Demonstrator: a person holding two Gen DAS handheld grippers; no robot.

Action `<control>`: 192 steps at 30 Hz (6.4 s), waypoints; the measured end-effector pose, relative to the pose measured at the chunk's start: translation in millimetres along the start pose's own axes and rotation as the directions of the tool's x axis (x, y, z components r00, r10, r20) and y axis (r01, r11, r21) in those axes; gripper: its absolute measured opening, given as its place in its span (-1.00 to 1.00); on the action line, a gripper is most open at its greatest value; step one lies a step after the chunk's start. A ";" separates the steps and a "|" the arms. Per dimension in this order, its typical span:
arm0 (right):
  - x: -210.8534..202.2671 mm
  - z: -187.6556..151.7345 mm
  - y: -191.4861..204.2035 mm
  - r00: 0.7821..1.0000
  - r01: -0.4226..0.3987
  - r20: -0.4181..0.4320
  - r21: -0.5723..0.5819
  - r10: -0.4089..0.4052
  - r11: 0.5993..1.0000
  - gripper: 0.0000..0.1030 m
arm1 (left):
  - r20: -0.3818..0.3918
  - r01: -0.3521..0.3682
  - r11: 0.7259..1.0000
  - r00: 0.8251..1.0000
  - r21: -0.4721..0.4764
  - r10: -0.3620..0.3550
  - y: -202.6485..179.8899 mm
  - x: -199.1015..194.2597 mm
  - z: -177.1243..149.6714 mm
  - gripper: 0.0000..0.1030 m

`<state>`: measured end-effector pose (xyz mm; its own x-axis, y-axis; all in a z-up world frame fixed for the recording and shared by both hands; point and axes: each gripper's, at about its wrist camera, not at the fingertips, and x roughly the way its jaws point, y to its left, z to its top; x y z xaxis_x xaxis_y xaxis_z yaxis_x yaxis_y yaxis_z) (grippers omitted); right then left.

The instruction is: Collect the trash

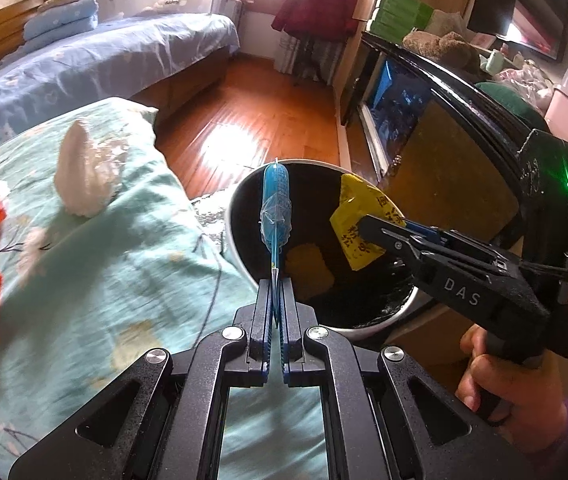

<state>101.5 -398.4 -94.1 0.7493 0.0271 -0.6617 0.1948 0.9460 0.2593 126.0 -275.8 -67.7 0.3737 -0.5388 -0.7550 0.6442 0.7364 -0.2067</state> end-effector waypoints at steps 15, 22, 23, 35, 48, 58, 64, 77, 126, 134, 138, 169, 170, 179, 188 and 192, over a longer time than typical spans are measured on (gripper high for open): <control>8.8 5.2 -18.6 1.000 0.020 -0.024 0.022 -0.020 1.000 -0.31 | -0.021 0.023 1.000 1.000 0.010 -0.023 -7.3 15.7 10.6 -0.88; 10.7 7.1 -19.8 0.999 0.021 -0.037 0.033 -0.019 0.999 0.31 | 0.017 -0.003 1.000 1.000 -0.023 0.004 4.8 1.0 5.1 -0.04; 10.5 6.6 -19.0 0.999 0.021 -0.038 0.034 -0.020 0.999 0.39 | 0.018 -0.008 0.999 1.000 -0.033 0.008 8.5 -0.9 2.7 -0.04; 0.2 4.3 14.5 0.999 -0.039 -0.022 0.027 0.040 0.999 0.63 | 0.044 -0.108 0.975 0.992 -0.193 0.118 71.6 -42.5 -40.2 0.09; 15.3 -8.6 91.2 0.985 -0.159 -0.071 -0.041 0.156 0.986 0.64 | 0.056 -0.205 0.918 0.970 -0.338 0.237 138.7 -84.5 -76.3 0.10; 31.7 -4.9 129.9 0.975 -0.208 -0.103 -0.093 0.198 0.974 0.64 | 0.046 -0.251 0.881 0.955 -0.400 0.293 174.7 -96.9 -84.8 0.10; 46.2 5.0 144.6 0.971 -0.220 -0.117 -0.108 0.207 0.969 0.65 | 0.051 -0.259 0.876 0.951 -0.408 0.305 185.6 -98.0 -75.2 0.10; 90.2 34.9 161.2 0.968 -0.224 -0.146 -0.125 0.206 0.966 0.65 | 0.048 -0.278 0.889 0.947 -0.363 0.316 200.8 -80.0 -35.8 0.10; -1.7 -2.2 91.3 0.980 -0.197 -0.034 -0.020 0.197 0.980 -0.24 | 0.104 -0.131 0.975 0.983 -0.180 0.152 89.8 -66.9 -31.4 -0.81; -10.6 -6.7 71.2 0.987 -0.163 -0.010 0.007 0.163 0.987 -0.24 | 0.101 -0.113 0.985 0.987 -0.131 0.126 64.4 -56.1 -20.8 -0.81; -14.6 -8.1 60.2 0.990 -0.143 0.000 0.019 0.143 0.990 -0.24 | 0.102 -0.105 0.988 0.988 -0.113 0.116 53.8 -52.3 -16.6 -0.81; -11.8 -10.6 -8.1 1.000 0.007 -0.007 0.058 -0.007 0.998 -0.18 | 0.045 -0.037 0.999 0.998 -0.027 0.038 3.7 -6.9 16.0 -0.81; -11.6 -10.9 -10.6 1.000 0.010 -0.009 0.059 -0.010 0.998 -0.18 | 0.044 -0.036 0.999 0.998 -0.024 0.037 2.4 -5.6 16.6 -0.81; -5.4 -4.3 -19.0 1.000 0.028 -0.014 0.056 -0.027 0.998 -0.17 | 0.024 -0.038 0.999 0.999 -0.017 0.039 -1.8 7.1 22.1 -0.81; 3.9 3.2 -27.5 0.999 0.027 -0.032 0.065 -0.025 0.998 -0.15 | 0.008 -0.033 0.999 0.999 -0.005 0.033 -7.2 16.1 28.0 -0.78; 7.2 5.6 -30.1 0.999 0.029 -0.041 0.074 -0.026 0.997 -0.09 | 0.003 -0.032 0.999 0.999 -0.013 0.032 -5.5 18.5 30.0 -0.70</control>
<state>104.6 -428.6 -102.7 0.7174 0.0157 -0.6965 0.2627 0.9199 0.2913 149.4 -302.1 -62.0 0.3961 -0.5161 -0.7594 0.6231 0.7586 -0.1906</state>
